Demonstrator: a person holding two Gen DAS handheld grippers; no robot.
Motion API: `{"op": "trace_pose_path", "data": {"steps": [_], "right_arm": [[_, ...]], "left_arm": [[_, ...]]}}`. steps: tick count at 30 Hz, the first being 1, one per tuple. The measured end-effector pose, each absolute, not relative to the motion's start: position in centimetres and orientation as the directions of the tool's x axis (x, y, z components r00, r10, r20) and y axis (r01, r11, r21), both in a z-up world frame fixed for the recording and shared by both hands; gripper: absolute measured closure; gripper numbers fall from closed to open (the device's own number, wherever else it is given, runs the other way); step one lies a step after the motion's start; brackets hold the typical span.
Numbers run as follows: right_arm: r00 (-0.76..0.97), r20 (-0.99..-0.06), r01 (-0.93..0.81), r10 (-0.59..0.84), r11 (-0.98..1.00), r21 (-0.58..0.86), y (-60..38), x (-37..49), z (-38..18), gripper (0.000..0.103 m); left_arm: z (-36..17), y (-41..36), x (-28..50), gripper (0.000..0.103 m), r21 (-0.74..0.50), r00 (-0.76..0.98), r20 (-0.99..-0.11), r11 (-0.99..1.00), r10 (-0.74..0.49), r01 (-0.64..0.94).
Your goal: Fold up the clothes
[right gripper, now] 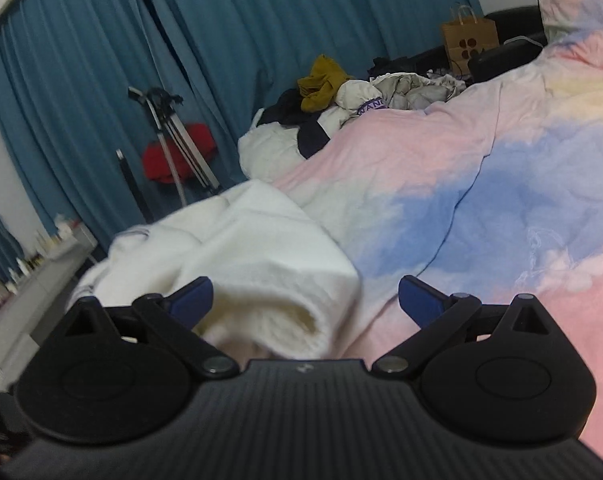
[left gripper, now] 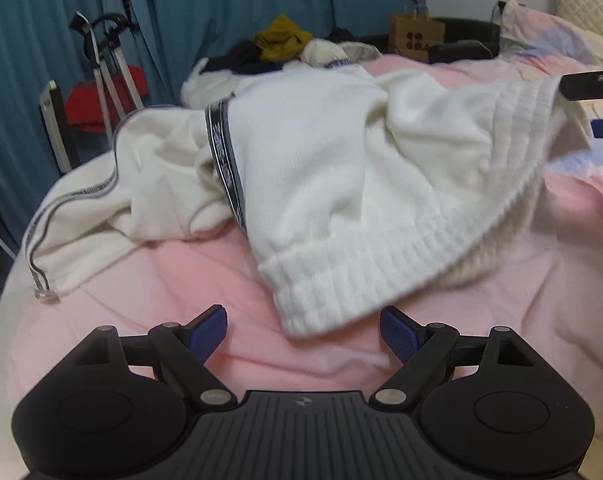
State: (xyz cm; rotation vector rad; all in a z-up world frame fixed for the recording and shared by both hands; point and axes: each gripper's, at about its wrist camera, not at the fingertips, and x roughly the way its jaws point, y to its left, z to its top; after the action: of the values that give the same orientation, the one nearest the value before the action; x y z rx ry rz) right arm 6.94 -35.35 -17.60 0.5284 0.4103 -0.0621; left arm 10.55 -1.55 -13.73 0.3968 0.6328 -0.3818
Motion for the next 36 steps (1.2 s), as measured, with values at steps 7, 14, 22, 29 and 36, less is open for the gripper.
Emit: {"op": "trace_pose_path", "data": {"steps": [7, 14, 22, 29, 36], "right_arm": [[0.883, -0.462, 0.157, 0.080, 0.877, 0.454, -35.0, 7.6, -18.4, 0.002], [0.880, -0.449, -0.078, 0.154, 0.980, 0.182, -29.3, 7.4, -17.9, 0.002], [0.878, -0.477, 0.031, 0.026, 0.993, 0.112, -28.8, 9.1, -18.8, 0.002], [0.825, -0.554, 0.280, -0.110, 0.932, 0.231, -33.7, 8.7, -19.5, 0.002], [0.908, -0.365, 0.308, -0.205, 0.918, 0.252, -34.7, 6.1, -16.6, 0.014]], "left_arm": [[-11.3, -1.0, 11.2, 0.026, 0.138, 0.811, -0.525, 0.914, -0.258, 0.381], [-8.2, -2.7, 11.3, 0.050, 0.041, 0.861, -0.414, 0.939, -0.296, 0.343], [-6.0, -2.0, 10.3, 0.087, -0.054, 0.878, -0.365, 0.948, -0.311, 0.313], [-6.6, -1.9, 10.1, 0.084, -0.009, 0.870, -0.387, 0.945, -0.305, 0.327], [-8.7, -3.2, 9.7, 0.070, 0.093, 0.853, -0.441, 0.931, -0.279, 0.353]]}}
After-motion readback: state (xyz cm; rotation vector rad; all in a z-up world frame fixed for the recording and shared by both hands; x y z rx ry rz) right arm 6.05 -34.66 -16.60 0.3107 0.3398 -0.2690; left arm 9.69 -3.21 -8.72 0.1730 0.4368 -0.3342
